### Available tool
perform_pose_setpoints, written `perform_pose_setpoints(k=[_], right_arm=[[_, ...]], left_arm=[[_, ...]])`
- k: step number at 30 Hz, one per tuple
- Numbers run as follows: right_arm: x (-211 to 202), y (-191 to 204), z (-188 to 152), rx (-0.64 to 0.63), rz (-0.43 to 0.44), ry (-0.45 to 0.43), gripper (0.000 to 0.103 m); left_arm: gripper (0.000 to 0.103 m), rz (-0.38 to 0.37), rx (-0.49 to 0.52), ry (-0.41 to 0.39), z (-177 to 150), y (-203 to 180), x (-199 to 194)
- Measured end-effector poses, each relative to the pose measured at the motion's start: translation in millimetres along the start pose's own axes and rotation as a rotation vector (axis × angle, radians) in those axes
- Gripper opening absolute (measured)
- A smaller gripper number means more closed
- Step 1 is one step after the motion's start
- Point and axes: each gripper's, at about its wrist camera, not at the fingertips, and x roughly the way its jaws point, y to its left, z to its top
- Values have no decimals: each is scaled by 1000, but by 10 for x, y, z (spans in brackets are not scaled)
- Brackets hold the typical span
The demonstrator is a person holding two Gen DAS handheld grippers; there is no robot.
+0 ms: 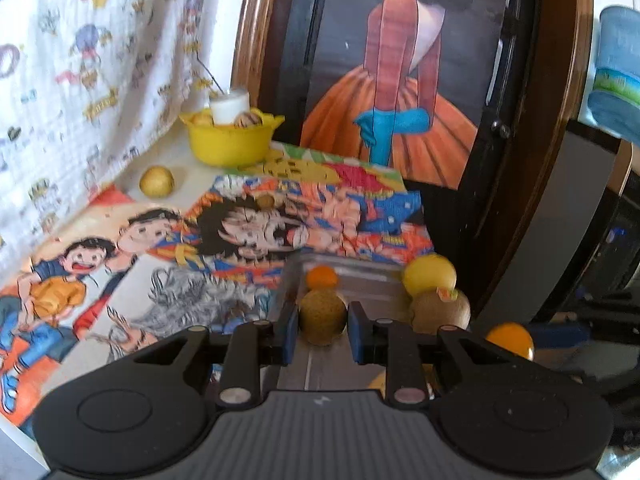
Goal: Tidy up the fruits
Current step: 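Carry the small brown fruit and the orange over the tray, then lower the brown fruit and orange onto the tray and open both tools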
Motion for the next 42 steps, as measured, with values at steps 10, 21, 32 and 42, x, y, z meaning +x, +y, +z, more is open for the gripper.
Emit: perform_pose_setpoints(k=[10,21,32,42], right_arm=[[222,58,-312,44,-43,47,36],[362,69,-407,39,-62,72,37],[343,51,-418,56,-64,67,38],[178,124,-414,67,-68,50,54]], left_arm=[[28,-1,-21,89,-212,30,284],[28,4,-48,145,-319,51,457],[29,11,-50,161,-351,57,483],[48,17,-63,148,-367,49,343]])
